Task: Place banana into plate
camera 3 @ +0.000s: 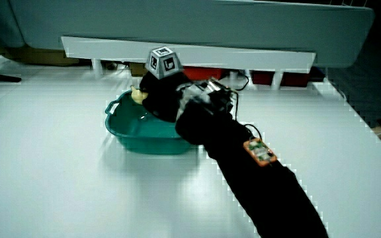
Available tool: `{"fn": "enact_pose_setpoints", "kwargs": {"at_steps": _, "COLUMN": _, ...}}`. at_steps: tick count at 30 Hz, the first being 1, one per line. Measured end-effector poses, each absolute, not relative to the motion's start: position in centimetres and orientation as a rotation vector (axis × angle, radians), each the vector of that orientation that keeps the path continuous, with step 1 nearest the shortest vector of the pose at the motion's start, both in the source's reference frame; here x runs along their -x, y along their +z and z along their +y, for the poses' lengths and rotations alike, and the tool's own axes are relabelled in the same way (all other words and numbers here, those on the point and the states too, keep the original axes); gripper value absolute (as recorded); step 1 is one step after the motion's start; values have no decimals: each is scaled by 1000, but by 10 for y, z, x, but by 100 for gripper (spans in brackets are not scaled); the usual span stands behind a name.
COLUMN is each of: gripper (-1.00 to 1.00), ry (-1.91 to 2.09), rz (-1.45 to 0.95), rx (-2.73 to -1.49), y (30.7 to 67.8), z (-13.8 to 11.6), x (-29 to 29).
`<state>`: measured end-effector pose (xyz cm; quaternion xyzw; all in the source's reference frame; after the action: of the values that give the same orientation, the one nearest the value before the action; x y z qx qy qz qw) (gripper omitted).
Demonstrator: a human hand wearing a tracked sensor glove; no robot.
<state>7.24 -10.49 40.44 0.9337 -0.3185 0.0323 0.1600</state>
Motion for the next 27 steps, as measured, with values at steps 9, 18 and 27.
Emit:
{"fn": "enact_pose_setpoints", "kwargs": {"at_steps": 9, "gripper": 0, "ry": 127, "rz": -852, "rx": -2592, "y": 414, "z": -125, "x": -63}}
{"fn": "enact_pose_setpoints", "kwargs": {"at_steps": 18, "gripper": 0, "ry": 96, "rz": -761, "rx": -2519, "y": 463, "z": -126, "x": -60}}
{"fn": "enact_pose_setpoints", "kwargs": {"at_steps": 27, "gripper": 0, "ry": 51, "rz": -697, "rx": -2429, "y": 502, "z": -123, "x": -57}}
